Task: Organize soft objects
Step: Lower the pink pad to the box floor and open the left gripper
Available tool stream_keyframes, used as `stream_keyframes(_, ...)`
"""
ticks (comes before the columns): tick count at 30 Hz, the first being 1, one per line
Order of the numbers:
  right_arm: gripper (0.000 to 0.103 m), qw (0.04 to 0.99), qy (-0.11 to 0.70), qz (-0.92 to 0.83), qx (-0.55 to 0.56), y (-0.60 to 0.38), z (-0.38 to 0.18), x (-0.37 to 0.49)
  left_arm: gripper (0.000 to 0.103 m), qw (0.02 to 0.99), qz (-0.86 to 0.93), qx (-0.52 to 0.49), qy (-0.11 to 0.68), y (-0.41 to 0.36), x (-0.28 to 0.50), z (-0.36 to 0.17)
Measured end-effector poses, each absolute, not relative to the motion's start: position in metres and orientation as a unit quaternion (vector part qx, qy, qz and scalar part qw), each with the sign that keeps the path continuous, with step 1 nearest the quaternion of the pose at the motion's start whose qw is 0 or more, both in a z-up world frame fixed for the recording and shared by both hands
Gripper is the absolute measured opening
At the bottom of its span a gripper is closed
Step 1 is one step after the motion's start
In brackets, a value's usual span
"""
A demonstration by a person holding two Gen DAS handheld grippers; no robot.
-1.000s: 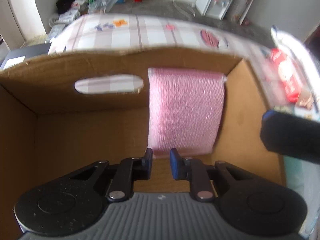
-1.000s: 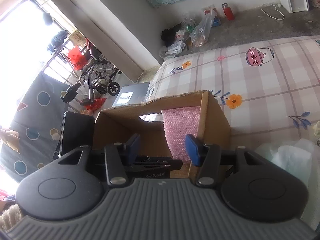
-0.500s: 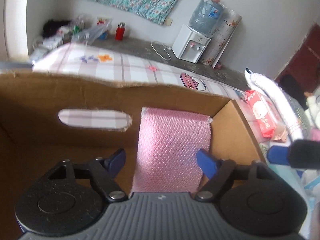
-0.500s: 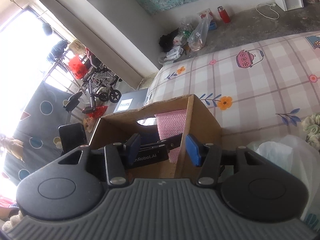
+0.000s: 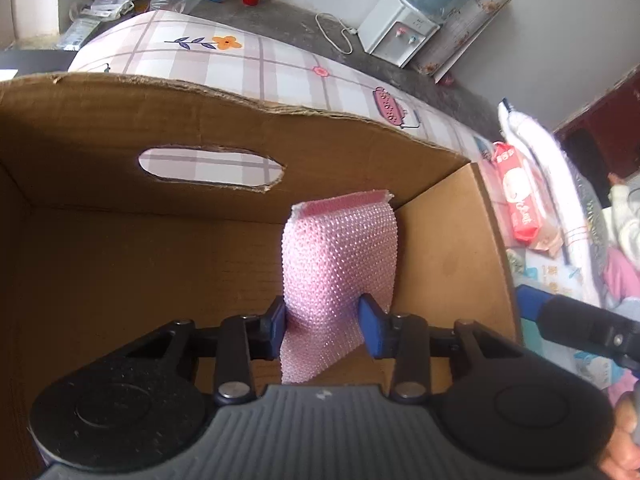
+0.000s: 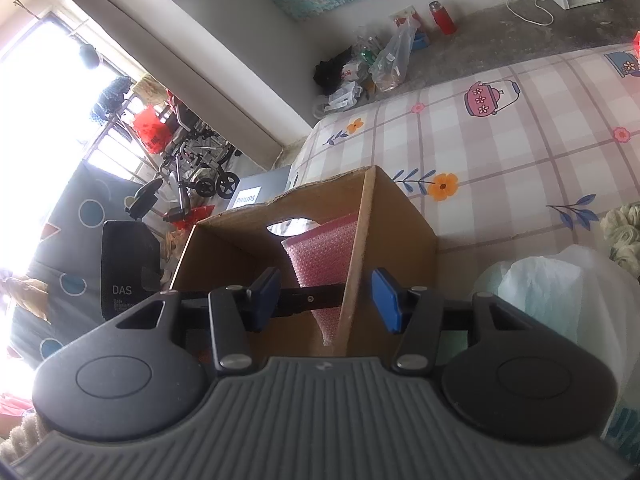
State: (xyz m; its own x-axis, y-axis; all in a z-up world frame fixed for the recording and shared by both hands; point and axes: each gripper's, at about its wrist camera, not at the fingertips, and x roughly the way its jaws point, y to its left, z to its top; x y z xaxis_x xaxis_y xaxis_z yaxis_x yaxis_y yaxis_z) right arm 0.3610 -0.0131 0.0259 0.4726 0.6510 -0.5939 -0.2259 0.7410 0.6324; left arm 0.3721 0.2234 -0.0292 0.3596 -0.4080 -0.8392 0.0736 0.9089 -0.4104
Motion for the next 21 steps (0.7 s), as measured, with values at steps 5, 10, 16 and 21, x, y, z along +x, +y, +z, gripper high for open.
stream_keyframes(5, 0.051, 0.82, 0.449, 0.262, 0.241, -0.016, 0.022, 0.359, 0.039, 0.789, -0.18, -0.134, 0.572, 0.223, 0.39, -0.027)
stream_keyframes(10, 0.052, 0.819, 0.452, 0.259, 0.24, -0.019, 0.019, 0.357, 0.045, 0.765, -0.177, -0.138, 0.604, 0.226, 0.408, -0.034)
stream_keyframes(16, 0.052, 0.817, 0.456, 0.255, 0.243, -0.022, 0.014, 0.357, 0.073, 0.811, -0.108, -0.11, 0.565, 0.225, 0.392, -0.027)
stream_keyframes(21, 0.052, 0.817, 0.455, 0.251, 0.251, -0.027, 0.01, 0.357, 0.049, 0.827, -0.096, -0.117, 0.542, 0.223, 0.382, -0.029)
